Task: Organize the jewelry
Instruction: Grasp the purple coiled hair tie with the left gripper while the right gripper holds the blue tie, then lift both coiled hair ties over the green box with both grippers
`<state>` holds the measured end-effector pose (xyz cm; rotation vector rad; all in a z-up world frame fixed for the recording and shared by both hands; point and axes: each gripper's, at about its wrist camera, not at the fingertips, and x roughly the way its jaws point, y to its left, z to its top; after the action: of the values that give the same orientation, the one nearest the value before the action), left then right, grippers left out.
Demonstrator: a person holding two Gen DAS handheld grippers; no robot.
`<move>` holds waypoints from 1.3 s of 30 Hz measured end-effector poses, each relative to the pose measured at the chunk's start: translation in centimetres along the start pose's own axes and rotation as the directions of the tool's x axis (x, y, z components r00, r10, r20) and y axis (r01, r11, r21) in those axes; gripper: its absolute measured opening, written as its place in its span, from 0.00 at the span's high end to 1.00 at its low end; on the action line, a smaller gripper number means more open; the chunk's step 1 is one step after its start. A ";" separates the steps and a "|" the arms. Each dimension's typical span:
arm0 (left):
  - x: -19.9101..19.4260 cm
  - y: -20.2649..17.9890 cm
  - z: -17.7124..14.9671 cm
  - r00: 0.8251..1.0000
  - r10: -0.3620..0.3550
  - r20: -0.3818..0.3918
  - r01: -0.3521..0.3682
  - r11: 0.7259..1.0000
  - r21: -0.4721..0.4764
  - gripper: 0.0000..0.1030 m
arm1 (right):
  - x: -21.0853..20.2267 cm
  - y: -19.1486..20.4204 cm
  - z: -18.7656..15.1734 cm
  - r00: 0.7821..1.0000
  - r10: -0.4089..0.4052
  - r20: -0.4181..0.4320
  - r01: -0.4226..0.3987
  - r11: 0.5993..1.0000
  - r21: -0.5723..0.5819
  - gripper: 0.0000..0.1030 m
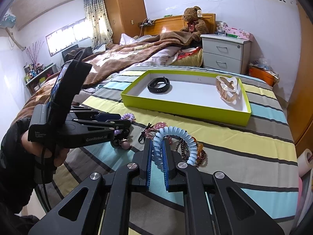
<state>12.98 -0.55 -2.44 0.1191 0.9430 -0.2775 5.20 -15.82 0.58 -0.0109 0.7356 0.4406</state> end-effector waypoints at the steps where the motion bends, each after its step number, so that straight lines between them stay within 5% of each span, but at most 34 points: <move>1: 0.0 0.1 0.0 1.000 -0.003 0.001 0.003 1.000 -0.006 0.72 | 0.0 0.0 0.0 1.000 0.000 0.001 0.000 1.000 0.000 0.90; 20: -1.7 1.3 0.3 0.999 0.016 0.049 -0.013 0.998 -0.061 0.72 | -0.5 -0.5 0.8 0.999 -0.023 0.027 0.023 1.000 0.003 0.90; 39: -3.9 1.7 5.7 0.992 0.004 0.123 0.003 0.998 -0.058 0.72 | 0.4 -2.1 7.1 0.994 -0.079 0.071 0.082 0.995 -0.048 0.90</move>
<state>15.74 0.53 4.01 0.0487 0.8276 -0.2536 10.92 -16.45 5.35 -0.0730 0.6537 0.3810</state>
